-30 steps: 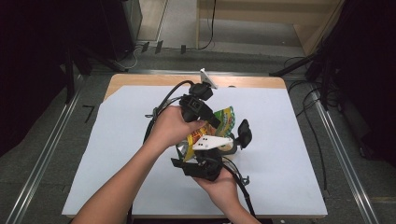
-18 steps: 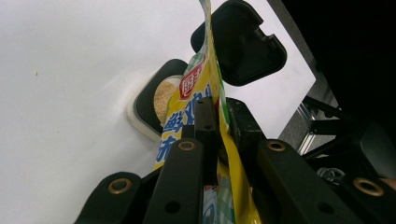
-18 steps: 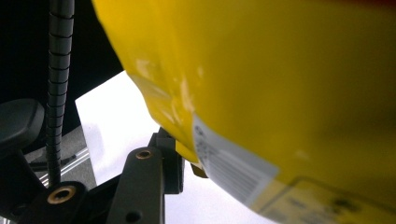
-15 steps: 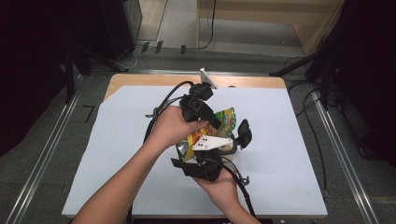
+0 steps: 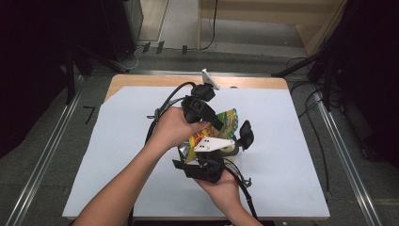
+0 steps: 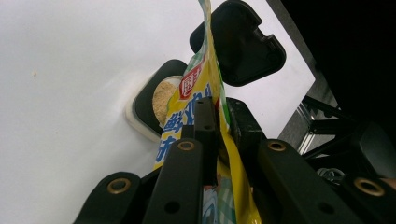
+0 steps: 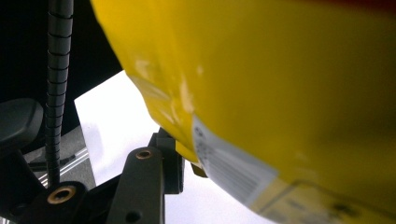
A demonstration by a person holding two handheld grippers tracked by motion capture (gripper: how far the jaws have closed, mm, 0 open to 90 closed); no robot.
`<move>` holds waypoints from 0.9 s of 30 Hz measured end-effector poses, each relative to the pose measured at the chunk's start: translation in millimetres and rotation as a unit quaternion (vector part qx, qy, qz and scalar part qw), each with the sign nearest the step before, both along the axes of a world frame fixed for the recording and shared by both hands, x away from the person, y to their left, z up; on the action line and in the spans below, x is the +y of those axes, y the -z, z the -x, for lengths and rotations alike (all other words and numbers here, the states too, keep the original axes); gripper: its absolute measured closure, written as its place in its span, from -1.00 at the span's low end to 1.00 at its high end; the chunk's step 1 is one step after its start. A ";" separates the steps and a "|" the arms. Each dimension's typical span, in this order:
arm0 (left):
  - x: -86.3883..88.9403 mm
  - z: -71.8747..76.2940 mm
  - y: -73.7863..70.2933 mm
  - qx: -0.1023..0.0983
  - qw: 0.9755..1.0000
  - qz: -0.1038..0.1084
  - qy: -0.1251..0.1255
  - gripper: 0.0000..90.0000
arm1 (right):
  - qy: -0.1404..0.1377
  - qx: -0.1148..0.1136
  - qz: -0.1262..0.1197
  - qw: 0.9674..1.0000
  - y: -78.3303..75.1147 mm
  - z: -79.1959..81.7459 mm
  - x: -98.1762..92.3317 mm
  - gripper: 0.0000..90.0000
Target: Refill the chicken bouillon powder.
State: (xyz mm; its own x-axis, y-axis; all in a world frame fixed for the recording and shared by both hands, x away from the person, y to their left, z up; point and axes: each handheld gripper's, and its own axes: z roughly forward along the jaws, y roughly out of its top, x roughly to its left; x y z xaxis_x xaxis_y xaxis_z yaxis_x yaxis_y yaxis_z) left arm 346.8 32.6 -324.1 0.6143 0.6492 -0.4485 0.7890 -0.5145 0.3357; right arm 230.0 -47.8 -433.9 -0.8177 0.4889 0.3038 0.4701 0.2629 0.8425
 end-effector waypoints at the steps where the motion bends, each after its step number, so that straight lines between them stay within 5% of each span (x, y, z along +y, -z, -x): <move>1: 0.0 0.0 0.0 0.000 1.000 0.000 0.000 0.87 | 0.000 0.000 0.000 1.000 0.0 -0.1 0.0 0.41; 27: -1.4 1.7 -0.6 -0.004 1.000 -0.002 0.001 0.87 | 0.000 -0.002 -0.002 1.000 0.4 0.6 -0.1 0.40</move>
